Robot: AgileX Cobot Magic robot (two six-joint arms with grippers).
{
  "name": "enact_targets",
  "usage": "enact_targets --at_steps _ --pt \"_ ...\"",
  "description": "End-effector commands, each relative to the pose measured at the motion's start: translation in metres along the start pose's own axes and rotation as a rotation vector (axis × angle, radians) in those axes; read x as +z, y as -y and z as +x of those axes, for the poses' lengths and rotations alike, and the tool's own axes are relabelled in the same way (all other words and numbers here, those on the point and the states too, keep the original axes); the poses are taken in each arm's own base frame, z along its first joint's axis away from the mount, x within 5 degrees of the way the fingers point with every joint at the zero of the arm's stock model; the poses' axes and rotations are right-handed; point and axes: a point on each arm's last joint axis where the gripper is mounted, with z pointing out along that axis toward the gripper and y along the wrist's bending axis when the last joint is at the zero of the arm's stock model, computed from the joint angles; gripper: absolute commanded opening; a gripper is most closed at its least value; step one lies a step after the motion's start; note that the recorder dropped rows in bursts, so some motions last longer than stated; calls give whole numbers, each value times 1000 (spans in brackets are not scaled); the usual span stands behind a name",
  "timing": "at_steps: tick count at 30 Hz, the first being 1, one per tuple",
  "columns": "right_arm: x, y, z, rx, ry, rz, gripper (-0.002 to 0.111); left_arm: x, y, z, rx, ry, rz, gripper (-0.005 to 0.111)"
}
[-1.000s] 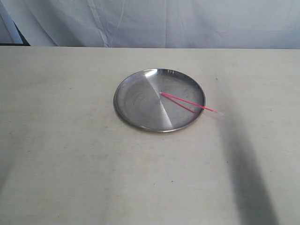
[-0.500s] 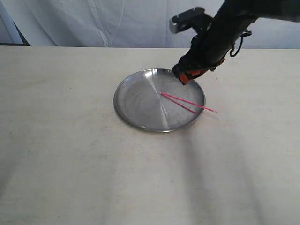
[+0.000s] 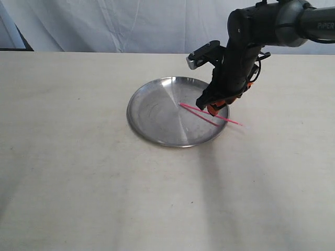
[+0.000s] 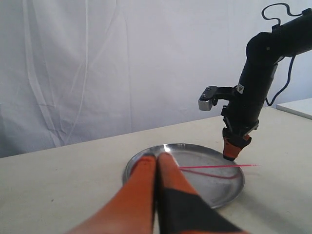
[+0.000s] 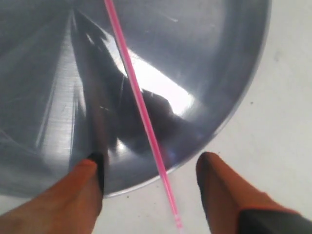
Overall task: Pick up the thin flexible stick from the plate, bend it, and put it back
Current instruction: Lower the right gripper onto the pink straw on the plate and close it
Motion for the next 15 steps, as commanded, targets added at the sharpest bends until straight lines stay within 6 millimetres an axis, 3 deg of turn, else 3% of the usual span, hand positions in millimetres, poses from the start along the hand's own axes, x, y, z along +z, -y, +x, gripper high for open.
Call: enact_targets --at_steps 1,15 --pt "-3 2 -3 -10 19 21 55 0 0 0 4 1 2 0" --pt "4 -2 -3 -16 10 12 55 0 0 0 4 1 2 0"
